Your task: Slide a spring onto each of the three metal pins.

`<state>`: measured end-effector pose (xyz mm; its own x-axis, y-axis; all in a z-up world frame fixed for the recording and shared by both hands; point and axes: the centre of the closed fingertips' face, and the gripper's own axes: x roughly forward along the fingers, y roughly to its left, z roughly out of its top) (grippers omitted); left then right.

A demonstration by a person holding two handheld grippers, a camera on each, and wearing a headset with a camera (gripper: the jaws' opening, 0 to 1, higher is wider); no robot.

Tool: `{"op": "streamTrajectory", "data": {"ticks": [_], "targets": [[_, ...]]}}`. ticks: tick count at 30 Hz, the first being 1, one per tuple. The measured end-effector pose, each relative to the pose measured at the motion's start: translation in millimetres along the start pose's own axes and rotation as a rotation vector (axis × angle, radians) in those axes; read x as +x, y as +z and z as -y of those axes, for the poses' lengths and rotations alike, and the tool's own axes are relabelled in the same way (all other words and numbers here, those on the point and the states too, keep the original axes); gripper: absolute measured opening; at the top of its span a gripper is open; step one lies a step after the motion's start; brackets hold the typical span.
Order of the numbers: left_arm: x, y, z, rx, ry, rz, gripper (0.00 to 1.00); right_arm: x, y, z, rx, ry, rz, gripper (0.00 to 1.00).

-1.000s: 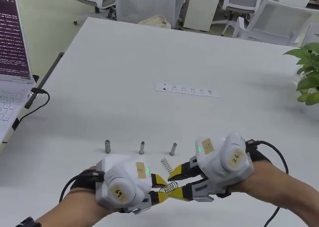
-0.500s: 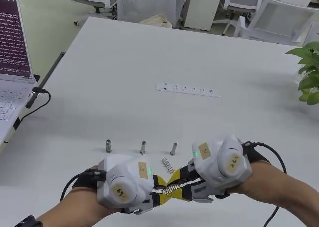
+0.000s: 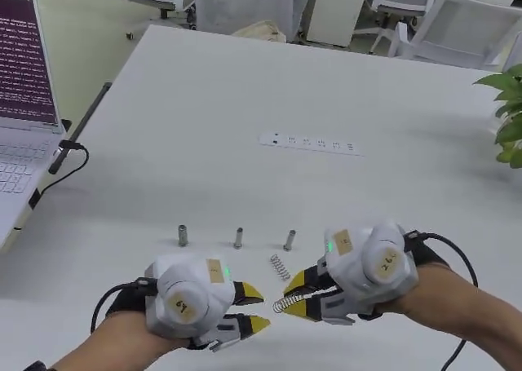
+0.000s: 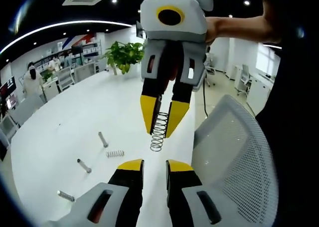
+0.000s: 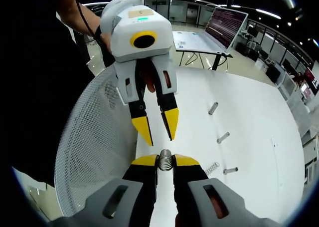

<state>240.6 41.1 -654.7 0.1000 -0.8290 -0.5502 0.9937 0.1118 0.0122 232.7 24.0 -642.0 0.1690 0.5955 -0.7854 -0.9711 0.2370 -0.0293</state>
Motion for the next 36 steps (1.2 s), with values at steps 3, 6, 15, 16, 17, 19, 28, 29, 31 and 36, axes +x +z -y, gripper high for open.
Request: {"op": "streamTrajectory", "data": {"ticks": [3,6,15,16,17,19,28,29,31,36], "targets": [[-7.2,-1.1,-7.5,-0.038,0.035,0.016,0.12,-0.6,-4.7,2.6,0.014,-0.011,0.001,0.08],[-15.9,-4.2,-13.6,-0.086,0.059,0.036,0.12,-0.2,-11.5,5.8,0.037,-0.019,0.001,0.08],[-36.7,-19.3,-29.7,-0.147,0.137,0.027,0.17,0.4,-24.0,16.5,0.082,-0.036,-0.01,0.08],[-39.5,-20.2,-32.7,-0.162,0.152,0.036,0.17,0.5,-24.8,18.7,0.087,-0.041,-0.011,0.08],[-41.0,-21.5,-35.1,-0.174,0.163,0.039,0.2,0.6,-25.1,20.0,0.091,-0.041,-0.01,0.08],[-44.8,-24.2,-38.8,-0.193,0.176,0.043,0.23,1.6,-25.2,23.8,0.098,-0.045,-0.007,0.08],[-64.2,-30.0,-53.4,-0.239,0.251,0.071,0.28,6.9,-25.1,43.6,0.118,-0.072,-0.023,0.08],[-66.6,-31.9,-54.8,-0.243,0.258,0.072,0.28,7.7,-25.4,47.1,0.123,-0.08,-0.026,0.08],[-70.9,-34.7,-56.6,-0.247,0.27,0.069,0.29,9.0,-25.5,52.0,0.133,-0.086,-0.029,0.08],[-84.1,-40.3,-63.0,-0.264,0.305,0.073,0.32,12.0,-26.5,61.8,0.15,-0.098,-0.043,0.08]]}}
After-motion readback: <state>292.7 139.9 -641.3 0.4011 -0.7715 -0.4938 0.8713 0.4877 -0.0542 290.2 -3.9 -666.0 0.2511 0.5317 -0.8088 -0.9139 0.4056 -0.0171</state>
